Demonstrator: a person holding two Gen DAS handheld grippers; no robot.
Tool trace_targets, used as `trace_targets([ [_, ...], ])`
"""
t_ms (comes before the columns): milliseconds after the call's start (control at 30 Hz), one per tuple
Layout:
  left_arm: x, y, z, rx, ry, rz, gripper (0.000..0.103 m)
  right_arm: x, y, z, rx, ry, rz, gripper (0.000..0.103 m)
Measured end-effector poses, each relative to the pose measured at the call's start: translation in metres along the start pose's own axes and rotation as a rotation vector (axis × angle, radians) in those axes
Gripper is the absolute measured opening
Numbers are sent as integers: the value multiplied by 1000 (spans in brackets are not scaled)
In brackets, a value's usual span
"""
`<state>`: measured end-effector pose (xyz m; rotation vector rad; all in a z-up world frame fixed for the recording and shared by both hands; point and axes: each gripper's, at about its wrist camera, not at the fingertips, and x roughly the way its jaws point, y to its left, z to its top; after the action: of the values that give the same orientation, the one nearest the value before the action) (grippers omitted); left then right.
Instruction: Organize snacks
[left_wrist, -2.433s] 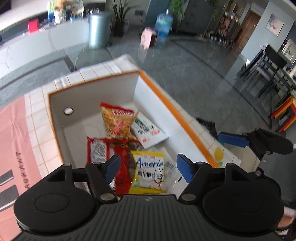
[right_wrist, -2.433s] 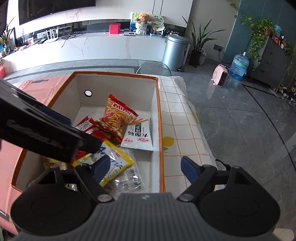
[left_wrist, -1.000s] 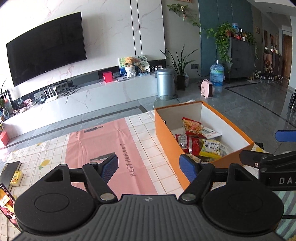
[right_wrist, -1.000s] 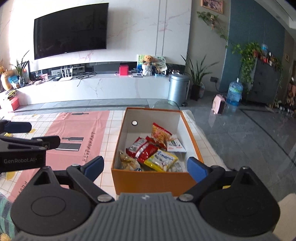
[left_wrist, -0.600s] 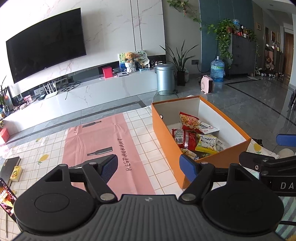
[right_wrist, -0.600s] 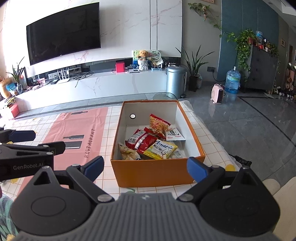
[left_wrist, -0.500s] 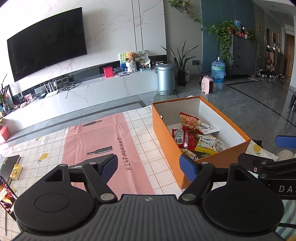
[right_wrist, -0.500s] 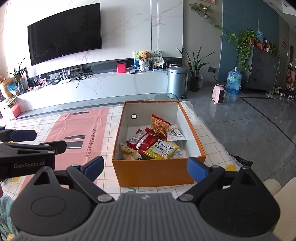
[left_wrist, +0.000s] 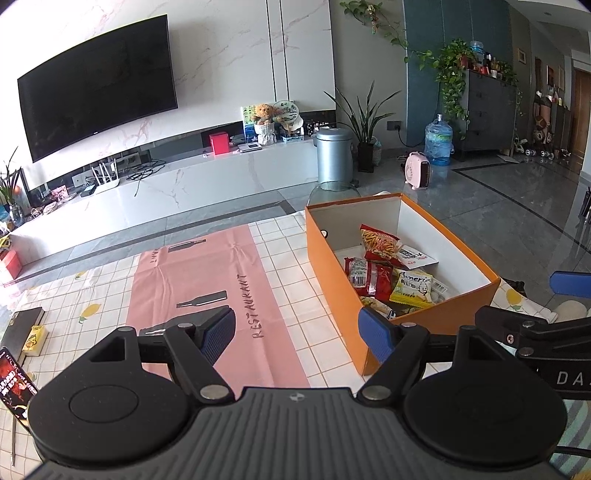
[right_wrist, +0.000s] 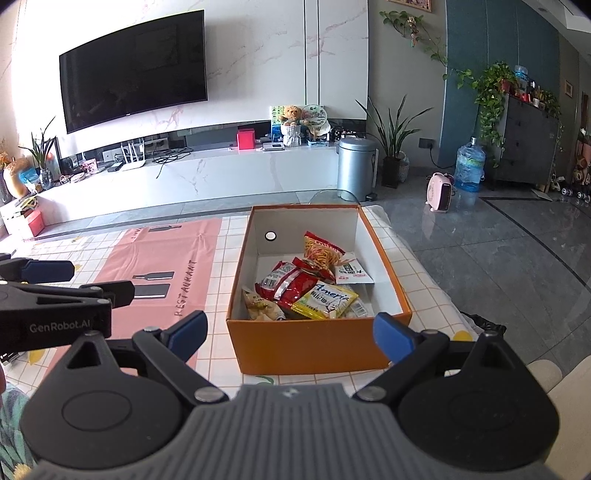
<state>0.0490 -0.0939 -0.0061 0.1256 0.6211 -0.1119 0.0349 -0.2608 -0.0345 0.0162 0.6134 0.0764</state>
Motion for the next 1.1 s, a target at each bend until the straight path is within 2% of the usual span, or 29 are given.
trace_targets([
  [1100, 3, 1, -1, -5, 15, 17, 89, 3, 2, 1, -15, 6, 8, 94],
])
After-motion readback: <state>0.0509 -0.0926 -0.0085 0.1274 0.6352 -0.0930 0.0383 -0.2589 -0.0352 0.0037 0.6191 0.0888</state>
